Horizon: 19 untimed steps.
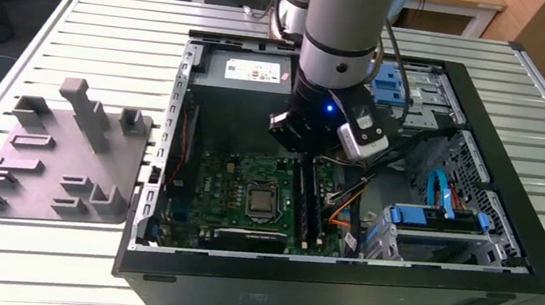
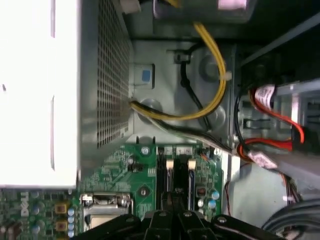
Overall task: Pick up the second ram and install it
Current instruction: 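Press down the second ram until it locks into place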
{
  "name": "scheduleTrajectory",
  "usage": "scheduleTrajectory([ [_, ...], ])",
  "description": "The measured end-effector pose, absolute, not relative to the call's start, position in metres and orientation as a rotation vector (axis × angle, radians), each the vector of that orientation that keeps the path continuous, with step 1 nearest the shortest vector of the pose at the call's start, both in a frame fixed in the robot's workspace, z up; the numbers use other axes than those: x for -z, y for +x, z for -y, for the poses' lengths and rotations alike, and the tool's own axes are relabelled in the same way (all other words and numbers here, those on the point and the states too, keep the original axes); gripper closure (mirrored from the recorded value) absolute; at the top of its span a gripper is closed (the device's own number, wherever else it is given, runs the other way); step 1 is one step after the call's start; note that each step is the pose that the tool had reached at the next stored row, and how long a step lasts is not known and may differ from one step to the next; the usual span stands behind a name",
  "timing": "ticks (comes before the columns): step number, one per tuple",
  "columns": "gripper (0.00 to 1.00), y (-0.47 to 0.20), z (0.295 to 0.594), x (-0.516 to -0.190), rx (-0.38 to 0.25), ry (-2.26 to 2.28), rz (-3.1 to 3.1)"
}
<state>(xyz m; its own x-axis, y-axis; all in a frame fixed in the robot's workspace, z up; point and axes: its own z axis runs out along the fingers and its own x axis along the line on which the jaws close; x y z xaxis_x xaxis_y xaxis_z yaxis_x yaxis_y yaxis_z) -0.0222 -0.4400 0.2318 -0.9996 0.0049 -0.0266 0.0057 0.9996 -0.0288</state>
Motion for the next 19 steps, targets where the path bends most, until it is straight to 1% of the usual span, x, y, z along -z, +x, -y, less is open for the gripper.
scheduleTrajectory([
  [14,0.9,-0.022,0.499,-0.23,0.056,0.008,-3.114],
  [19,0.9,-0.022,0.511,-0.228,0.065,0.008,-3.115],
])
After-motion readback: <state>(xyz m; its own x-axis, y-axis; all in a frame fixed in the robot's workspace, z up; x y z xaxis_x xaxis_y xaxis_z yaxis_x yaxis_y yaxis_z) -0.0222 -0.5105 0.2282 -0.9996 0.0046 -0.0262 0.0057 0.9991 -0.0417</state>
